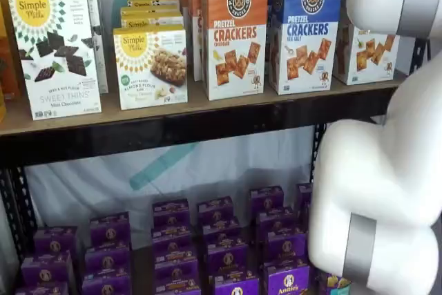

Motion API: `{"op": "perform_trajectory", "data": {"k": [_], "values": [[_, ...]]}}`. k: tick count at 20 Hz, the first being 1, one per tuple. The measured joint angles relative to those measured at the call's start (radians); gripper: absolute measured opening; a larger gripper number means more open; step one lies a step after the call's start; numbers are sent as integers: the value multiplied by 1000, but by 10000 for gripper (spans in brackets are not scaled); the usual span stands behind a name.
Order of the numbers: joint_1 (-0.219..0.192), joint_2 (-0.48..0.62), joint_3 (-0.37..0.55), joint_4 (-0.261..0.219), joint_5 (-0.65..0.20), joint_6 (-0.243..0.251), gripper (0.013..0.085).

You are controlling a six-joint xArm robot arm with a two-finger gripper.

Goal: Retrieve the yellow and white box located on the top shelf, the sixth one from the left

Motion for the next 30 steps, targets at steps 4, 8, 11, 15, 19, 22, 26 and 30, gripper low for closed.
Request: {"op": "perform_trajectory", "data": {"k": [4,8,11,15,19,22,26,30], "values": [[11,31,-21,-26,-13,-3,850],[24,73,-67,-75,15,2,850],[36,118,-137,-128,87,14,850],[45,153,-188,-171,140,19,850],[60,182,-232,-216,195,28,850],[73,184,-232,-243,205,33,850],[86,187,-236,-261,215,41,850],[89,187,-234,-263,216,44,850]]}}
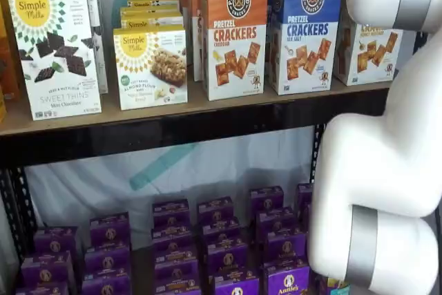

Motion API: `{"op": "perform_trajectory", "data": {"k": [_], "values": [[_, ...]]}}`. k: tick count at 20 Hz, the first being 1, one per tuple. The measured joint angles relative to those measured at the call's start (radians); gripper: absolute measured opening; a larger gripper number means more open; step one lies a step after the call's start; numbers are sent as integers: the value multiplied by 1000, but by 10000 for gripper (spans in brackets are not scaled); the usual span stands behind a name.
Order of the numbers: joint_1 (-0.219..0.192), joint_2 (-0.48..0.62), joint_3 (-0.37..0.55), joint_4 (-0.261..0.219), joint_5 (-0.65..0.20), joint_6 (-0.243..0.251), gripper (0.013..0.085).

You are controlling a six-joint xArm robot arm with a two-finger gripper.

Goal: Retrieve the yellow and white box located on the top shelf, the sixth one from the left

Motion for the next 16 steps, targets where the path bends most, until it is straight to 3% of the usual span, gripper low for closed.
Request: {"op": "perform_trajectory", "data": {"k": [3,5,11,15,16], "values": [[1,-7,11,-1,-11,0,730],[1,-9,12,0,-13,-1,690],[-6,-28,36,-1,-38,-11,690],[-10,-41,52,-2,-48,-17,570],[-10,-40,50,-6,-44,-17,570]]}}
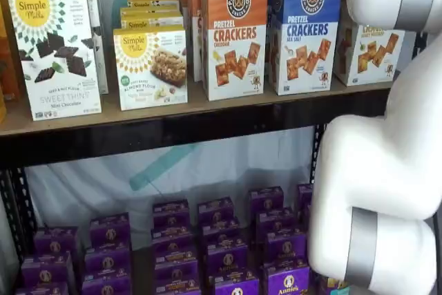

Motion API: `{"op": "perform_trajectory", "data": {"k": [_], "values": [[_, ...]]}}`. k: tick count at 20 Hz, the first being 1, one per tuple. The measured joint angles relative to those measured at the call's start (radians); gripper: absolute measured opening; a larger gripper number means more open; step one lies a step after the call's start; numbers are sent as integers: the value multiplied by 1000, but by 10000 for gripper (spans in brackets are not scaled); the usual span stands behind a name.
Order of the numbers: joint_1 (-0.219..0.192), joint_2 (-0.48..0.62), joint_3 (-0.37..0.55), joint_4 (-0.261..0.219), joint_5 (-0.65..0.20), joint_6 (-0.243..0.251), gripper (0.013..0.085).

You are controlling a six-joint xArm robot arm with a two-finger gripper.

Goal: Retrieve the yellow and white box located on the top shelf, the sixth one from the left

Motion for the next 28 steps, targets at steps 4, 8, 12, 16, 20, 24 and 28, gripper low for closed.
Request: {"op": "perform_trajectory", "data": {"k": [4,8,12,16,20,24,28], "values": [[0,5,-18,-4,28,2,570],[-11,-5,-27,9,50,-2,570],[-28,-32,-22,24,76,-10,570],[-48,-76,-3,24,118,-24,570],[-71,-149,52,18,159,-45,570],[-85,-227,124,12,182,-59,570],[-73,-314,208,-6,206,-53,570]]}}
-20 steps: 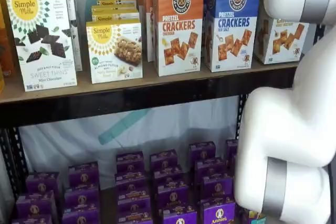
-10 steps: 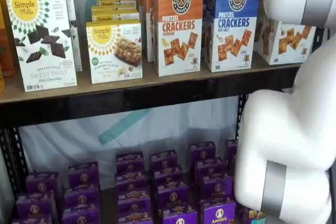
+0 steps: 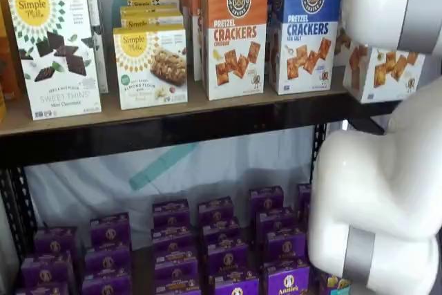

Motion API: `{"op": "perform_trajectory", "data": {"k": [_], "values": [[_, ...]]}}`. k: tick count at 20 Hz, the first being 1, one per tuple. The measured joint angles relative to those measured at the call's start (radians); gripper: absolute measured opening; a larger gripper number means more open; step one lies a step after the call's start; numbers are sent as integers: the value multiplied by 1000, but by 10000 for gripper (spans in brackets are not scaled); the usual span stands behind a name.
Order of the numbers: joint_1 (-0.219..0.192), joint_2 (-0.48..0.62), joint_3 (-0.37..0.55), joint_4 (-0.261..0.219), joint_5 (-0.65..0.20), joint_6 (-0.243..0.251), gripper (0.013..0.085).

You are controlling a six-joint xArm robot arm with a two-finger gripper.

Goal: Retrieve the yellow and white box located on the top shelf, the sixth one from the left

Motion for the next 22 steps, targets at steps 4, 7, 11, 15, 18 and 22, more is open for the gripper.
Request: {"op": "perform_trajectory", "data": {"k": [4,7,11,15,18,22], "values": [[34,-75,70,-14,36,31,570],[68,-125,113,-15,63,66,570],[111,-171,149,-14,93,112,570],[152,-211,183,-18,104,151,570],[173,-235,206,-23,105,171,570],[190,-257,227,-27,107,187,570]]}}
